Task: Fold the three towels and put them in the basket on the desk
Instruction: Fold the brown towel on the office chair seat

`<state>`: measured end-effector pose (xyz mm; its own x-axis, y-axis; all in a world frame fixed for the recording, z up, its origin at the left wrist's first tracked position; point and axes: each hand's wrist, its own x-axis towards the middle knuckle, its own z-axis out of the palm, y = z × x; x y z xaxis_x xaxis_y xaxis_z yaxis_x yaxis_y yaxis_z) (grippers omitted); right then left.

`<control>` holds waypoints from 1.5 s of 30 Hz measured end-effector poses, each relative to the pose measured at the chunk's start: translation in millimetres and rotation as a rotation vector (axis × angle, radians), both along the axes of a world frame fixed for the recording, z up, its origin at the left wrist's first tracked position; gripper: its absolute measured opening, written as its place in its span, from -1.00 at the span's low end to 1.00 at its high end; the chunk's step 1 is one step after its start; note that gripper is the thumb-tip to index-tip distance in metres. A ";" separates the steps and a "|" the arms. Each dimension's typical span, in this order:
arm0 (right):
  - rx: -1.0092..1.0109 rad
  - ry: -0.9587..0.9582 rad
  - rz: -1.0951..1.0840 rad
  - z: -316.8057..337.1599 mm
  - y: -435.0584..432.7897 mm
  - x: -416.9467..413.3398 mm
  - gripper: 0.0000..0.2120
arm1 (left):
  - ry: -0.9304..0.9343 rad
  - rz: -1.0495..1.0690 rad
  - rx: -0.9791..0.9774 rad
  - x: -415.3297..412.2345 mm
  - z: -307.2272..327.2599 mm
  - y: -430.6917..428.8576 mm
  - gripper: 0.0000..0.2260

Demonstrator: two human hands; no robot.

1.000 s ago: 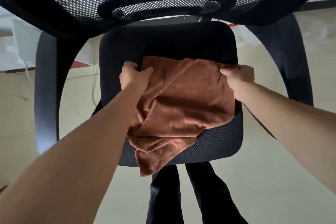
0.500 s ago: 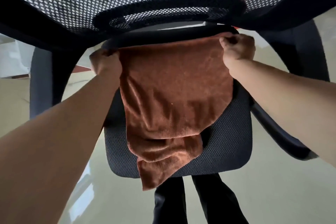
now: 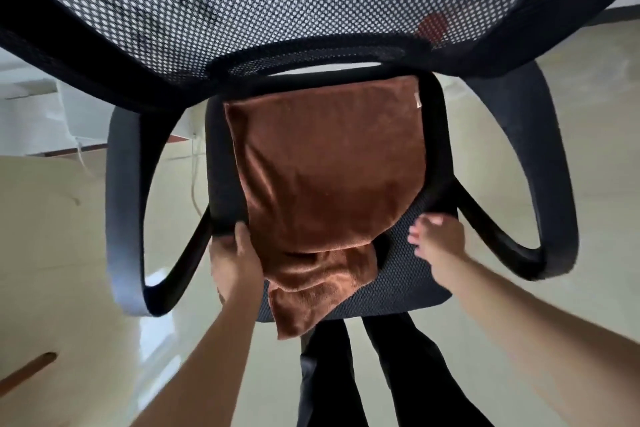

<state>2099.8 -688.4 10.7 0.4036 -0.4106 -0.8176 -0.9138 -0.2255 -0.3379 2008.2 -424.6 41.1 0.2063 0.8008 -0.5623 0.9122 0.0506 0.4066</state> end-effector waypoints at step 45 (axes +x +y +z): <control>-0.035 -0.330 -0.331 78.8 -10.3 -102.5 -0.87 | -0.247 0.259 -0.458 -126.4 32.5 -12.8 -0.91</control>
<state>1997.3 -698.7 89.5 0.4824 -0.5866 -0.6506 -0.7833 0.0436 -0.6201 1881.8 -437.4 73.7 0.2051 0.5294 -0.8232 0.7273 0.4804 0.4901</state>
